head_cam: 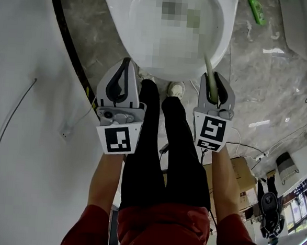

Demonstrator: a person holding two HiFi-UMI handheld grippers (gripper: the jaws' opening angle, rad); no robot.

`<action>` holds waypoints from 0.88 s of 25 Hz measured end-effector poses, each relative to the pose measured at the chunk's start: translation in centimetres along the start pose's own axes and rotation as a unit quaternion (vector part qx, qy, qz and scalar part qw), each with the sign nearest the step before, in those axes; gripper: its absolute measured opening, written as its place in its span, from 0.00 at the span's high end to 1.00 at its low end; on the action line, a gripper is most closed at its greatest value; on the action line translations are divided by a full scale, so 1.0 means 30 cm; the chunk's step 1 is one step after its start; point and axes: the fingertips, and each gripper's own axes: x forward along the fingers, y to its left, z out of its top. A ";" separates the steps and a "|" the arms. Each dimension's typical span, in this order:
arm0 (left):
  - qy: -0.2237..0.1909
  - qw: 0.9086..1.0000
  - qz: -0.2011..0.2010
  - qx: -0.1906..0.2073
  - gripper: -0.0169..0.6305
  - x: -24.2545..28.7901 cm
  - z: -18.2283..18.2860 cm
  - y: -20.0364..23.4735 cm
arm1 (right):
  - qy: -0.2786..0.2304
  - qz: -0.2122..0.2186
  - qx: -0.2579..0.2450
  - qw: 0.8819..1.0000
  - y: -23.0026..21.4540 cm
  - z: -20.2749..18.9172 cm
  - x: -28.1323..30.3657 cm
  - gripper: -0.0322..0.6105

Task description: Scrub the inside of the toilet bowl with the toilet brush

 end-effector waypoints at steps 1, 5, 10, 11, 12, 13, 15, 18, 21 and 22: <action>0.007 1.000 -0.002 -0.002 0.96 0.007 -0.032 -0.007 | 0.005 -0.006 -0.001 1.000 -0.006 -0.019 0.015 0.78; 0.026 1.000 -0.013 -0.001 0.96 0.020 -0.103 -0.030 | 0.032 -0.010 -0.006 0.999 0.012 -0.083 0.060 0.78; 0.030 0.999 -0.004 -0.008 0.96 0.028 -0.114 -0.008 | 0.080 0.031 0.052 0.995 0.125 -0.168 0.075 0.78; 0.030 1.000 -0.001 -0.009 0.96 0.029 -0.111 -0.002 | 0.083 0.045 0.066 0.993 0.152 -0.174 0.068 0.78; 0.028 1.000 0.001 -0.009 0.96 0.029 -0.105 0.003 | 0.082 0.060 0.079 0.992 0.182 -0.169 0.057 0.78; 0.027 1.000 0.002 -0.009 0.96 0.029 -0.100 0.007 | 0.076 0.076 0.092 0.990 0.211 -0.152 0.043 0.78; 0.025 1.000 0.005 -0.007 0.96 0.028 -0.090 0.016 | 0.052 0.109 0.122 0.985 0.258 -0.094 0.007 0.78; 0.022 1.000 0.009 -0.005 0.96 0.023 -0.082 0.025 | 0.009 0.152 0.162 0.975 0.293 -0.022 -0.038 0.78; 0.018 1.000 0.009 -0.006 0.96 0.012 -0.084 0.027 | 0.007 0.150 0.160 0.976 0.297 -0.048 -0.017 0.78; 0.019 1.000 0.008 -0.007 0.96 0.010 -0.085 0.024 | 0.015 0.141 0.155 0.978 0.288 -0.072 0.004 0.78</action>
